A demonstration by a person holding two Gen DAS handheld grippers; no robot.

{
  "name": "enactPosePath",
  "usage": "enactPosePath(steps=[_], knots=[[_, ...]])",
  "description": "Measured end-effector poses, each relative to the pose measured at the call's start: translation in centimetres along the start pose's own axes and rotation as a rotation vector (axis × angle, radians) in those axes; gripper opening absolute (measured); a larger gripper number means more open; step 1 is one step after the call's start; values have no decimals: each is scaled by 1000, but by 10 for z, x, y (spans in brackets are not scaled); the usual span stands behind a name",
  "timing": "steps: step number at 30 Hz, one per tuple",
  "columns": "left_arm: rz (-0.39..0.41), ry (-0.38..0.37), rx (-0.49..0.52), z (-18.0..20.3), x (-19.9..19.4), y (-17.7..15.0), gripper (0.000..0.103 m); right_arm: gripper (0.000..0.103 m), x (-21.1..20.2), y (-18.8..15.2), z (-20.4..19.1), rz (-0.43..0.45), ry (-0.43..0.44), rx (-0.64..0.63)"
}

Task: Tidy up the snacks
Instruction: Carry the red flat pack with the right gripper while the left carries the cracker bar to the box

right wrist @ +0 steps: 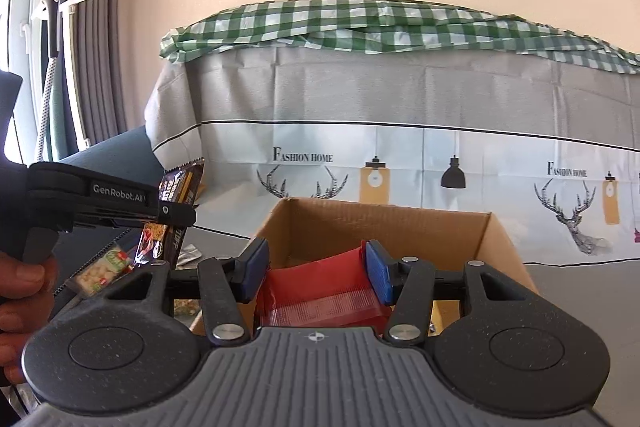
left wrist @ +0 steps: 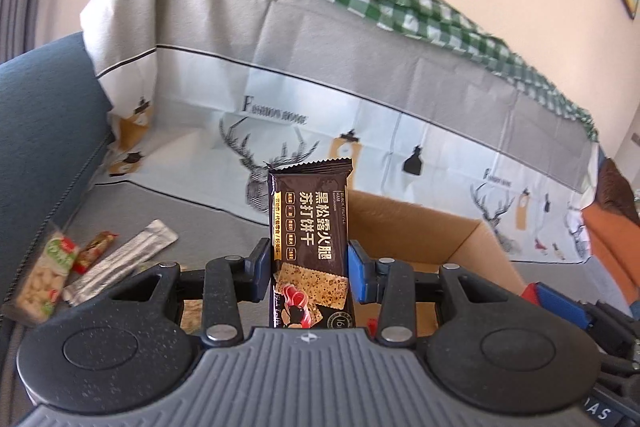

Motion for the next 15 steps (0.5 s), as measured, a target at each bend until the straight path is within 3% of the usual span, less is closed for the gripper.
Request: enactPosePath(steps=[15], knots=[[26,-115,50,45,8,-8,43,55,0,-2,28,9,-94,31]])
Point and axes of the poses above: each gripper's, at about its wrist camera, not at the fingertips, and x roughly the way its jaws point, z to its right, y to its top, the point moved 8 cm from there along x, roughly the way its jaws point, and after that the axes turned 3 degrees about -x, right-handed, at the moved point
